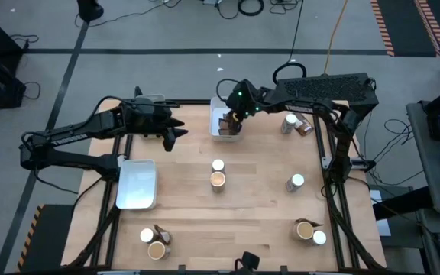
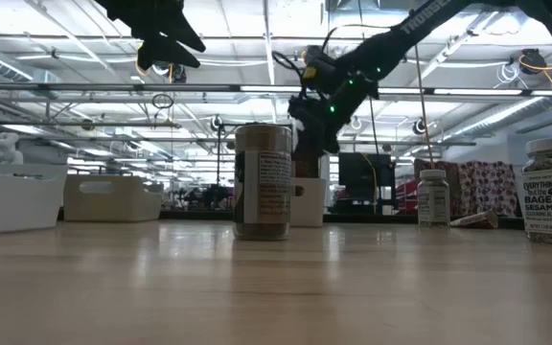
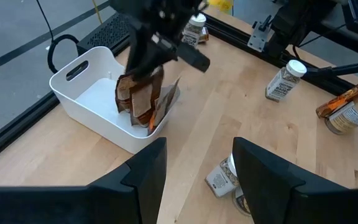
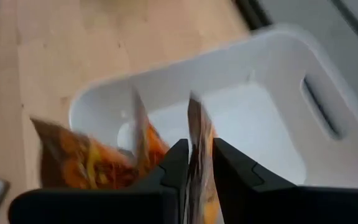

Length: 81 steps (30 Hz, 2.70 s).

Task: Sort spices by type
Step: Put the brown seasoning pack into the top white bin

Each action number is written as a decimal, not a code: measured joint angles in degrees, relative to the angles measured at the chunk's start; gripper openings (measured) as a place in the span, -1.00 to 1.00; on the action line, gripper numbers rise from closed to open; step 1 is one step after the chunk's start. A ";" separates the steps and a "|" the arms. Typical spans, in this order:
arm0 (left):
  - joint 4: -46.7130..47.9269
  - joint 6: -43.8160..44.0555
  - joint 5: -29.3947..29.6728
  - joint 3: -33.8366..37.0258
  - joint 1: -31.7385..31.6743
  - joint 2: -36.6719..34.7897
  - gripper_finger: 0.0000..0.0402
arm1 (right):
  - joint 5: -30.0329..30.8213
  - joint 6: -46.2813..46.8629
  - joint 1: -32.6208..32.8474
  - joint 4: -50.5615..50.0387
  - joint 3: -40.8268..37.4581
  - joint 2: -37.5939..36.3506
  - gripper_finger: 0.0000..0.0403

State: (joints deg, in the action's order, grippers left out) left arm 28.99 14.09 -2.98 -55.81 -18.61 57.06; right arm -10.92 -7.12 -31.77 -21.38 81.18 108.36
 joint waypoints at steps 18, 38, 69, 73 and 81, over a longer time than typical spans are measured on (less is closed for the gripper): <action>-0.04 -0.98 -0.02 0.00 0.02 0.00 -0.06 | -1.44 -8.32 -4.09 -39.29 20.17 -4.06 -0.73; -12.90 -0.95 -3.60 -0.02 0.00 7.75 -0.06 | 3.55 12.42 -22.92 -29.32 -20.27 -35.54 -0.82; -14.74 1.64 -7.95 -0.02 0.00 11.56 -0.06 | 8.00 34.55 -34.28 -25.35 -19.07 -15.33 0.26; -14.56 1.57 -7.95 -0.02 0.00 11.56 -0.06 | 8.30 36.53 -34.27 -25.74 -18.97 -13.36 0.25; -14.28 1.54 -8.85 -0.02 0.00 11.56 -0.06 | 8.09 36.36 -33.83 -27.20 -18.99 -11.55 0.23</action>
State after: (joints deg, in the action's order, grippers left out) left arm 14.71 15.63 -11.84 -55.83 -18.61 68.62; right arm -2.83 29.24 -65.60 -48.59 62.19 96.80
